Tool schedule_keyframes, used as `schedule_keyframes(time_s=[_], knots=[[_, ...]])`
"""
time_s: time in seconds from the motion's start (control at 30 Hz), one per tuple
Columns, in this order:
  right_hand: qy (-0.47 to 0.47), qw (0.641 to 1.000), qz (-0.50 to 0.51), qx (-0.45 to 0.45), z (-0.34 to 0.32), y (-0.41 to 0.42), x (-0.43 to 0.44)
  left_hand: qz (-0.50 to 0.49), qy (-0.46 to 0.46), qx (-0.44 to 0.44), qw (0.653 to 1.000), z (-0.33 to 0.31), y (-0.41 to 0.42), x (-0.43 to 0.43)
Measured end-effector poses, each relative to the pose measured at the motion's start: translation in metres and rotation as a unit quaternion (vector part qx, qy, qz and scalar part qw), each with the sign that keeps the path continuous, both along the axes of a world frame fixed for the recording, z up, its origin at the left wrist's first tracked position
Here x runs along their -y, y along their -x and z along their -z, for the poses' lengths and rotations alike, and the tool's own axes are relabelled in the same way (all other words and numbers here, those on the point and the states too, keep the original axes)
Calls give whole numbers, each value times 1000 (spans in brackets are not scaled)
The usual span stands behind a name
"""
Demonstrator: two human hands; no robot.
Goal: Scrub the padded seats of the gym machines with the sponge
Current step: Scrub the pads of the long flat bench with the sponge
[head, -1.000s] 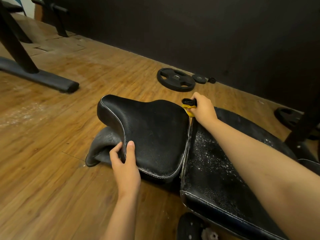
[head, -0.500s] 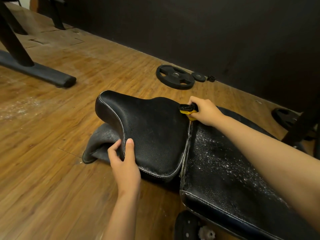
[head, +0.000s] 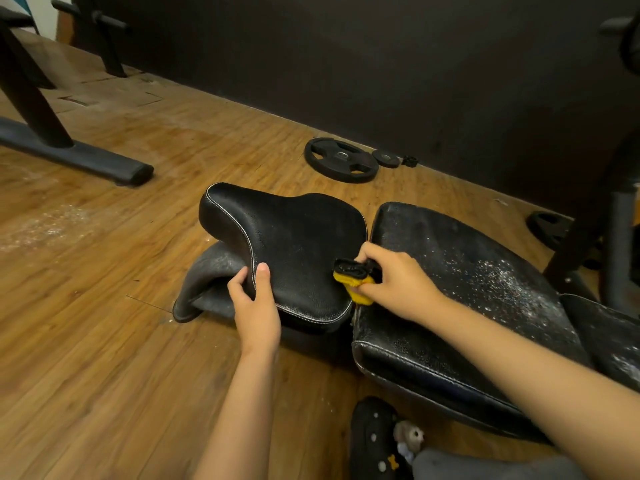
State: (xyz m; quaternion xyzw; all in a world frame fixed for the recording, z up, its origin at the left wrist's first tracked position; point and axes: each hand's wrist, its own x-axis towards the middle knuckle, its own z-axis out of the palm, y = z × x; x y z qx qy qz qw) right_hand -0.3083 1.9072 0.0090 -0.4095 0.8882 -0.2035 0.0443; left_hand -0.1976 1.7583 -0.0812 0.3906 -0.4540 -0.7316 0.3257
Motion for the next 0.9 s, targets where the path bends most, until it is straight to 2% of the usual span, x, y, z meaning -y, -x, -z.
schedule_keyframes(time_s=[0.33, 0.47, 0.67, 0.9], knots=[[77, 993, 2, 93, 10, -65, 9, 53, -7, 25, 998, 5, -12, 2], [86, 992, -41, 82, 6, -67, 39, 53, -7, 36, 998, 3, -15, 6], [31, 993, -98, 52, -4, -45, 97, 47, -22, 33, 998, 3, -14, 9], [-4, 994, -109, -12, -19, 7, 163, 50, -48, 57, 996, 5, -10, 16]])
